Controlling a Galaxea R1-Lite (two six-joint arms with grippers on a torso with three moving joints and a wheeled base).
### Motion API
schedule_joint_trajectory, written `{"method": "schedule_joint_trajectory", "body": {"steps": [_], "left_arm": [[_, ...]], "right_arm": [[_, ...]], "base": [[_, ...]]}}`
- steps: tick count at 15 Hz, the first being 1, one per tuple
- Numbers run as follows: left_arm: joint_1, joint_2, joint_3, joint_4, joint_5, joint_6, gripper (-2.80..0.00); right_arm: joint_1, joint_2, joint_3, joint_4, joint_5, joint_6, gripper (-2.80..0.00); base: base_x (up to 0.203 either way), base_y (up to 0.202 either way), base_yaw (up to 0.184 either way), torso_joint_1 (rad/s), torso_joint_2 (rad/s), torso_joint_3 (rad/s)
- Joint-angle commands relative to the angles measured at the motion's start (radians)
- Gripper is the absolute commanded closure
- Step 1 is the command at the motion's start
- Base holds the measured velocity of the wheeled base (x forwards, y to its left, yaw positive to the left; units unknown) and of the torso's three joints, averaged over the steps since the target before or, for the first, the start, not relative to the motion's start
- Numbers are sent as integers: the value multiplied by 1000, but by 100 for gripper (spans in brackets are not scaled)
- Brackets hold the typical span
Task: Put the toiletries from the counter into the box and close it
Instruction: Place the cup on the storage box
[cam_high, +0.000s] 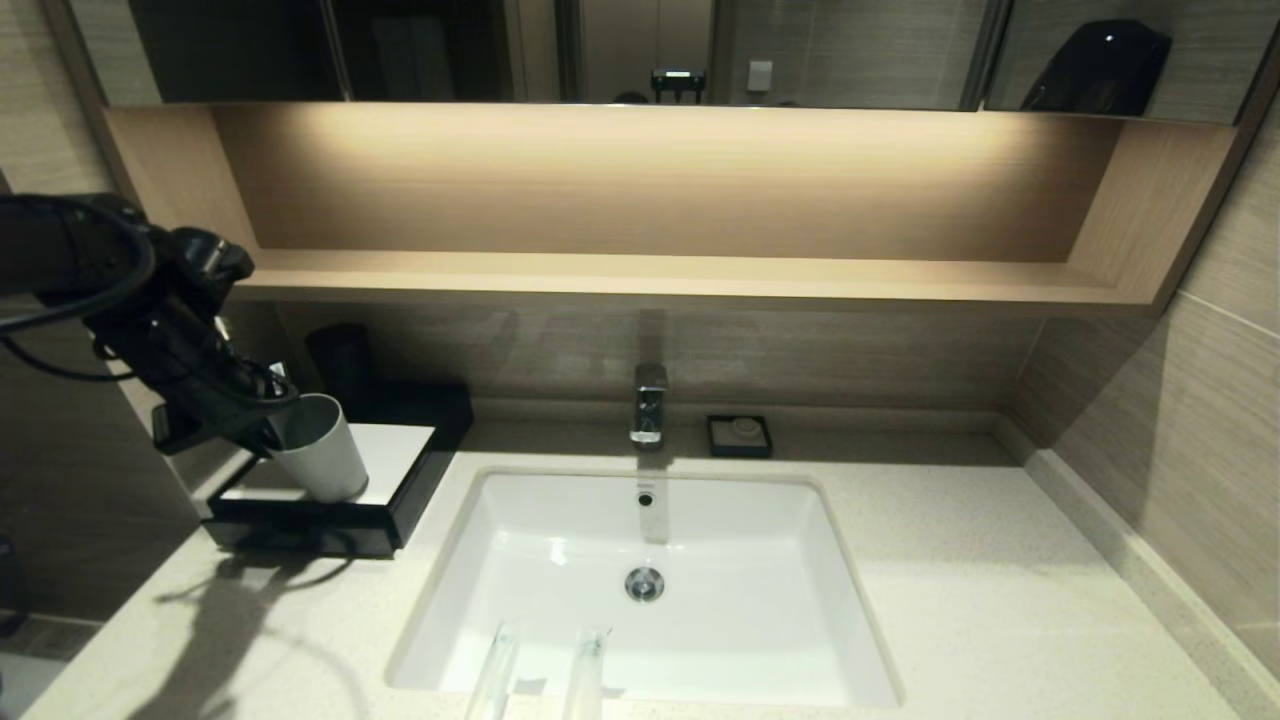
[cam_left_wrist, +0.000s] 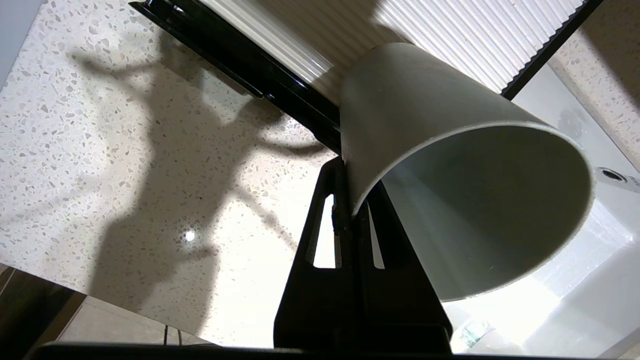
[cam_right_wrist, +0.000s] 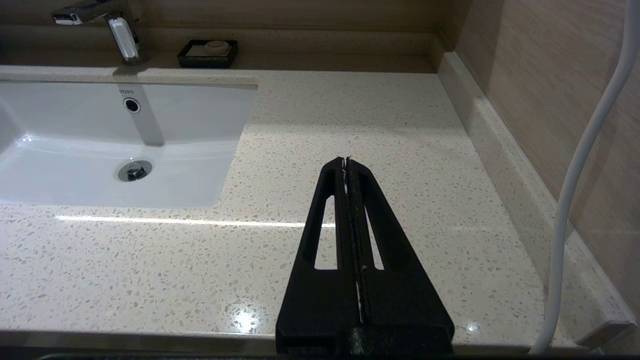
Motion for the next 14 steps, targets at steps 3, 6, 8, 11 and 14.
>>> {"method": "schedule_joint_trajectory", "body": {"steps": [3, 6, 8, 11, 14], "left_arm": [[2, 0, 0, 6, 0, -10, 0], [5, 7, 0, 6, 0, -14, 0], [5, 7, 0, 6, 0, -15, 0], [5, 9, 0, 6, 0, -15, 0], [8, 15, 0, 7, 0, -17, 0]], "right_arm": [[0, -1, 0, 0, 0, 0, 0], [1, 0, 0, 0, 0, -1, 0], [0, -1, 0, 0, 1, -1, 0], [0, -1, 0, 0, 0, -1, 0], [0, -2, 0, 0, 0, -1, 0]], "base": [[0, 0, 0, 0, 0, 0], [0, 0, 0, 0, 0, 0], [0, 0, 0, 0, 0, 0], [0, 0, 0, 0, 0, 0], [0, 0, 0, 0, 0, 0]]}}
